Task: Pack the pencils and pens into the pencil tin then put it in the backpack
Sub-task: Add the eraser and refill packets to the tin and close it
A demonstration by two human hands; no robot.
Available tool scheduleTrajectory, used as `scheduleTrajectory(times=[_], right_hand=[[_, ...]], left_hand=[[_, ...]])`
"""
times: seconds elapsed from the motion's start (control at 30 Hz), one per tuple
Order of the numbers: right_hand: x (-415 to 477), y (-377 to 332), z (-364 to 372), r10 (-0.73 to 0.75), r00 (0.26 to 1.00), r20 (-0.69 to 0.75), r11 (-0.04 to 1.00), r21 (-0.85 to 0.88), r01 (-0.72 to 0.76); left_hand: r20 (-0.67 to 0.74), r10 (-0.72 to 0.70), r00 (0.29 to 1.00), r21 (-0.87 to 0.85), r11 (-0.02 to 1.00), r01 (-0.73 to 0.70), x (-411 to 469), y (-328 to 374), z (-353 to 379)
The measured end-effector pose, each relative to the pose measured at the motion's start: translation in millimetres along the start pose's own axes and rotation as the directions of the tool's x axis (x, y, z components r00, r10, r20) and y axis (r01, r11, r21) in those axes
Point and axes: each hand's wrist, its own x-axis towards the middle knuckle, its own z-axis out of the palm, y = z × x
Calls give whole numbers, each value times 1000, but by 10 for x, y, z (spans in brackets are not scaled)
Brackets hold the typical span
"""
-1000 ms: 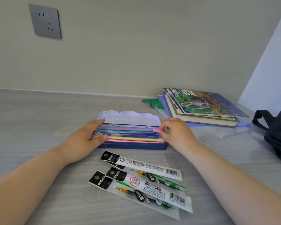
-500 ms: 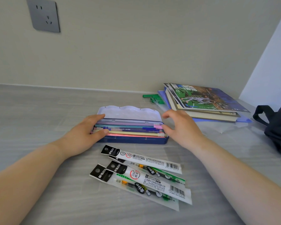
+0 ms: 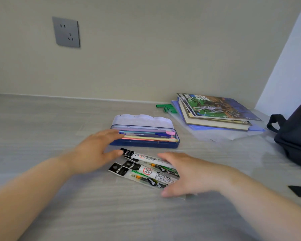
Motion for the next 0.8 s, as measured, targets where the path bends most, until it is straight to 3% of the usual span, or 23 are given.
scheduleTrajectory(times=[0.27, 0.5, 0.6, 0.7, 0.8], right_hand=[[261, -118, 39, 7, 991, -135, 966, -254, -42], [388, -2, -17, -3, 988, -157, 961, -275, -40], [459, 69, -143, -28, 955, -294, 974, -222, -40], [612, 50, -277, -50, 870, -491, 973, -222, -70], [853, 23, -281, -76, 836, -543, 972, -228, -60]], left_hand=[[-26, -120, 992, -50, 992, 119, 13, -229, 57], [-65, -109, 992, -97, 990, 102, 9, -260, 94], [-63, -121, 991, -97, 989, 115, 11, -264, 85], [-43, -129, 991, -104, 987, 124, 13, -282, 79], [-27, -121, 992, -116, 986, 117, 19, -307, 79]])
